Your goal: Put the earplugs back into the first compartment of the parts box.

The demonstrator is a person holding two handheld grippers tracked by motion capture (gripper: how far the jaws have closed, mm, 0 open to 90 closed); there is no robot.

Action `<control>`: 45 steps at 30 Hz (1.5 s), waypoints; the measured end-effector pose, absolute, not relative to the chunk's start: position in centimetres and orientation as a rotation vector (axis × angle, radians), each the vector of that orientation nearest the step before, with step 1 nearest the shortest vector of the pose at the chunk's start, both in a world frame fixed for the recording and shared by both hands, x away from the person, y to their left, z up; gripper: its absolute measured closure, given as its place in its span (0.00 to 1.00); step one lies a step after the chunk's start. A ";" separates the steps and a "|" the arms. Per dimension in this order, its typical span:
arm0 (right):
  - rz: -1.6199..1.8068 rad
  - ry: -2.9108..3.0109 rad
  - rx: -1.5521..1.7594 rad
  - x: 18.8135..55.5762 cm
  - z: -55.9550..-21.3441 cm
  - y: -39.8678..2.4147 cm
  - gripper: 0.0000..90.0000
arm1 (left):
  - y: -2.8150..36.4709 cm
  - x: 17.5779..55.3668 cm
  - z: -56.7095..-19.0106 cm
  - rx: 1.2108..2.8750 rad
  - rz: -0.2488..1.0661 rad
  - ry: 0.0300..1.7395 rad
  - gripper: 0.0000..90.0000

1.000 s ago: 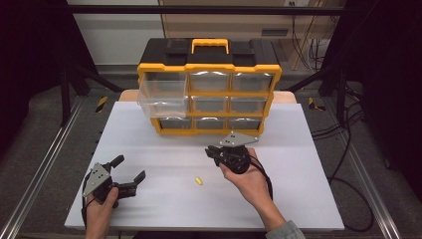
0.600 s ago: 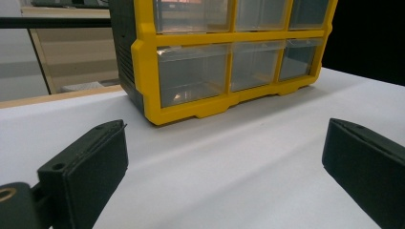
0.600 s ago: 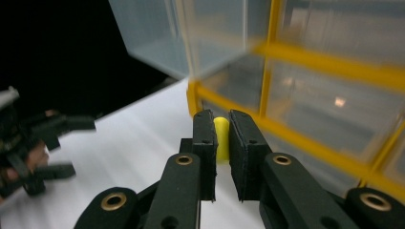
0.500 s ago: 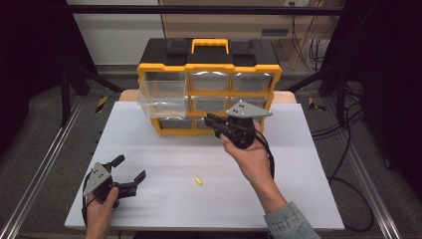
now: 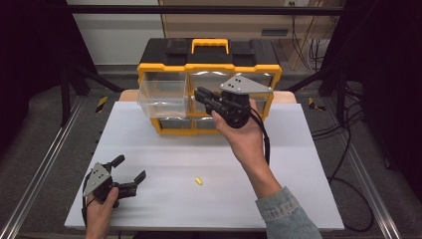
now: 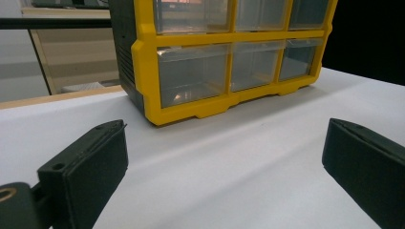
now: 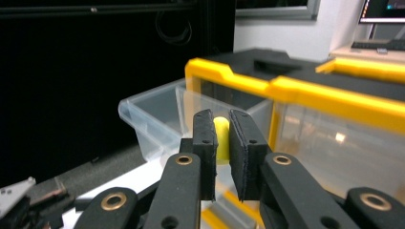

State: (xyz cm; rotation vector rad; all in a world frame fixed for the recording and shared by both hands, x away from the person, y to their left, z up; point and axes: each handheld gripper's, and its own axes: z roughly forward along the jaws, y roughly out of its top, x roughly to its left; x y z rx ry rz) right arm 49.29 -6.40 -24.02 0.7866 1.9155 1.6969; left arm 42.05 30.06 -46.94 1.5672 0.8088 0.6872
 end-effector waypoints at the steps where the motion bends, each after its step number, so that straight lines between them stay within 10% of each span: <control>1: 1.697 1.916 0.787 49.3 -24.0 -6.4 0.91 | 30.1 42.0 -46.9 1.567 0.687 0.809 0.02; 19: 1.673 1.977 0.745 51.4 -22.8 -1.6 0.90 | 29.9 42.1 -47.0 1.572 0.684 0.803 0.02; 36: 1.608 1.939 0.704 50.1 -23.4 -2.2 0.15 | 30.0 42.0 -46.9 1.568 0.689 0.809 0.02; 45: 1.559 1.982 0.732 48.9 -25.6 -3.7 0.12 | 30.0 42.0 -46.9 1.562 0.691 0.808 0.02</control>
